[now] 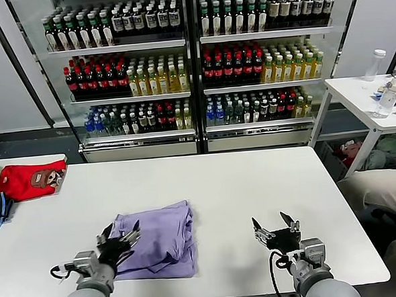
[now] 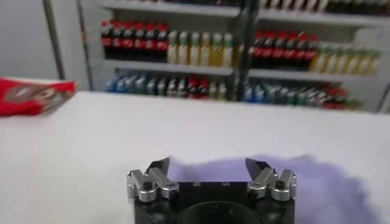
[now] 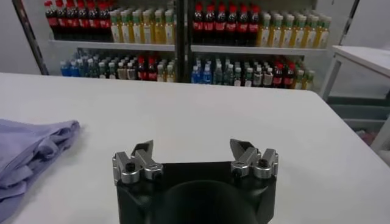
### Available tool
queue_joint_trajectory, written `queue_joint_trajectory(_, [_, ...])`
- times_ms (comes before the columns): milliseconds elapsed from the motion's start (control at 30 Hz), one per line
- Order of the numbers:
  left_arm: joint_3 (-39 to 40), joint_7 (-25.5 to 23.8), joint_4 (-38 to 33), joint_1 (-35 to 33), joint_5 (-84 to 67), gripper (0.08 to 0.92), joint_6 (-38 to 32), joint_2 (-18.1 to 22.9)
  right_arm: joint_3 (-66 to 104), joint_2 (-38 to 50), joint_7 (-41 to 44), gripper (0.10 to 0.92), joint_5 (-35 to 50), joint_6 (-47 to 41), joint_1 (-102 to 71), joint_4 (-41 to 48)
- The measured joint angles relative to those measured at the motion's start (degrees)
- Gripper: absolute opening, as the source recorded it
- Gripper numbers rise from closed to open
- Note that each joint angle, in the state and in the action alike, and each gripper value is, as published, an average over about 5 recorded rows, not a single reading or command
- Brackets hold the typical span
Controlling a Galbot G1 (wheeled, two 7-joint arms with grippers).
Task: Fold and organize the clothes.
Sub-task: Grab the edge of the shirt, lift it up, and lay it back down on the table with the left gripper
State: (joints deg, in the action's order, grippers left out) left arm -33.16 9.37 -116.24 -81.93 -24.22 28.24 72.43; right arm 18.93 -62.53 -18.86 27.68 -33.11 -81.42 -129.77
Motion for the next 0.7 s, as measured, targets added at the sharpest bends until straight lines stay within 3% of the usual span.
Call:
queue_joint_trajectory(433, [-4.6,-2.7,3.9,-1.5,-2.4,0.807,1.4,-1.1,0.1,-0.8,0.1,0.823,-0.8,0.0,0.0,-0.1])
queue_joint_trajectory(700, [-4.9,-4.3,3.4,-2.4,-5.9,0.594,2.6,-0.5,-0.2,-1.0,0.0,0.823,-0.9,0.0,0.7,0.3])
